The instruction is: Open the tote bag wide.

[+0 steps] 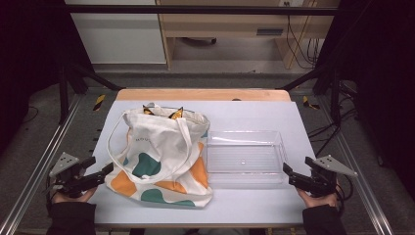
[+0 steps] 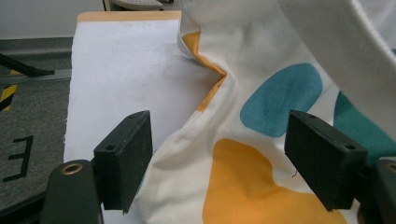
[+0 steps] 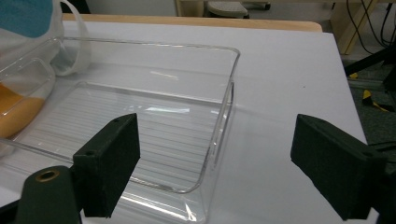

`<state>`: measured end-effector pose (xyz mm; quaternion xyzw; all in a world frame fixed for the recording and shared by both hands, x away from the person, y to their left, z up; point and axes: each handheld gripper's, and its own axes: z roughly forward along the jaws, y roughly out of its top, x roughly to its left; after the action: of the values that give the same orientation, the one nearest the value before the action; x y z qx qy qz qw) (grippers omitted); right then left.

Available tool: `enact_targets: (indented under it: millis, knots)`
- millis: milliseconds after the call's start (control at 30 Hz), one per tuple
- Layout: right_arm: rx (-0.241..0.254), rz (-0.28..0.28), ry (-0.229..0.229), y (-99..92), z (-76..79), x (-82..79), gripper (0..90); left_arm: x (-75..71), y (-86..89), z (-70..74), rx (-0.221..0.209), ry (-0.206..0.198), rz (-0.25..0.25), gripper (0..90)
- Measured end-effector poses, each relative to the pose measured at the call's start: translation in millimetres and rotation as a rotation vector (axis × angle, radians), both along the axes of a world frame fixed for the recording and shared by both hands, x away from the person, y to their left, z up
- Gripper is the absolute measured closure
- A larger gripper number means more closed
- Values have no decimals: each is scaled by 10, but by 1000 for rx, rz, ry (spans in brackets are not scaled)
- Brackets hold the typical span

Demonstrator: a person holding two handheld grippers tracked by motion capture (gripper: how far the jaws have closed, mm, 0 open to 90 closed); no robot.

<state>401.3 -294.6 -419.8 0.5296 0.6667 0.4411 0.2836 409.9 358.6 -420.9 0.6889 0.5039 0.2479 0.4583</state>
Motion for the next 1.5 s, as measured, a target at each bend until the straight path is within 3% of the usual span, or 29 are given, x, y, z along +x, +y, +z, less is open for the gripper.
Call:
enact_targets:
  millis: [433, 867, 1500]
  knots:
    - [6, 41, -8, 199, 89, -15, 174, -14, 52, 166, -40, -47, 13, 244]
    - [22, 102, -39, 441, 212, -21, 228, -65, 52, 324, -44, -91, 2, 267]
    - [71, 184, -43, 727, 339, 33, 293, -101, -6, 486, -44, -107, -22, 305]
